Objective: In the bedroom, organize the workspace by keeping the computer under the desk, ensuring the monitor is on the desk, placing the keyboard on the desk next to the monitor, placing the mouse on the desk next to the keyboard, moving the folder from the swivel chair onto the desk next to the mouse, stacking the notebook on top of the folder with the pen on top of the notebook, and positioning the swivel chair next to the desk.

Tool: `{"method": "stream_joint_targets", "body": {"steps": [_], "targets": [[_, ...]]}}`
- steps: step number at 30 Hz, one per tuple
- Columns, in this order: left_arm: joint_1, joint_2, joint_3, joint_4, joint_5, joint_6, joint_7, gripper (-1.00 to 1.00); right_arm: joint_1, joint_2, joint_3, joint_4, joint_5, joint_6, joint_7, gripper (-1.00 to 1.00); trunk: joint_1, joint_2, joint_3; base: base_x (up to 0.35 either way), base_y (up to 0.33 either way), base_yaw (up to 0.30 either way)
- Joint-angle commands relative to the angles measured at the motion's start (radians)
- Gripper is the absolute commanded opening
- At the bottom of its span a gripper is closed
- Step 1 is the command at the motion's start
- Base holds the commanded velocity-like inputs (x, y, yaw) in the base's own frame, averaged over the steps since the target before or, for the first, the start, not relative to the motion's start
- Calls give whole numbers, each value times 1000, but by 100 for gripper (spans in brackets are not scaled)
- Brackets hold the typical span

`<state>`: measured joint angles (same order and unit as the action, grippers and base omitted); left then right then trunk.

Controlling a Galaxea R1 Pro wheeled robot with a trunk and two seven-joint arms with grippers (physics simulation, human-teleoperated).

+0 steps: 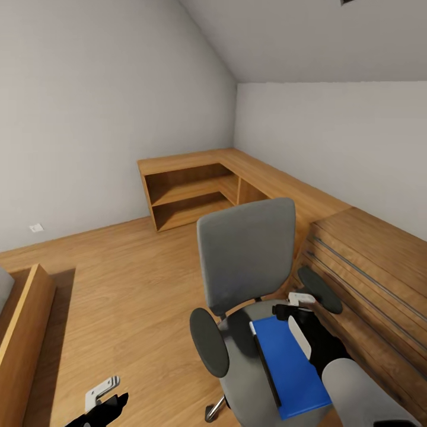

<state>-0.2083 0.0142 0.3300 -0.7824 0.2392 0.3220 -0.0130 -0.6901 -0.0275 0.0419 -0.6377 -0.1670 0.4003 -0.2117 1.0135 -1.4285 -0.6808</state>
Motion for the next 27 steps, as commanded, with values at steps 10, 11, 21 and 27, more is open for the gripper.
{"method": "stream_joint_targets", "body": {"steps": [10, 11, 21, 27], "targets": [[0, 0, 3, -1, 8, 6, -2, 100, -32, -4, 3, 1, -40, 51, -9, 100, 0, 0, -1, 0, 0, 0], [0, 0, 3, -1, 8, 6, -2, 100, -35, -5, 2, 1, -42, 54, -9, 100, 0, 0, -1, 0, 0, 0], [0, 0, 2, -1, 8, 6, -2, 100, -66, -12, -2, 2, -47, 88, -9, 100, 0, 0, -1, 0, 0, 0], [0, -2, 2, -1, 8, 6, -3, 100, -87, -21, -14, 28, -48, 93, -9, 100, 0, 0, -1, 0, 0, 0]]}}
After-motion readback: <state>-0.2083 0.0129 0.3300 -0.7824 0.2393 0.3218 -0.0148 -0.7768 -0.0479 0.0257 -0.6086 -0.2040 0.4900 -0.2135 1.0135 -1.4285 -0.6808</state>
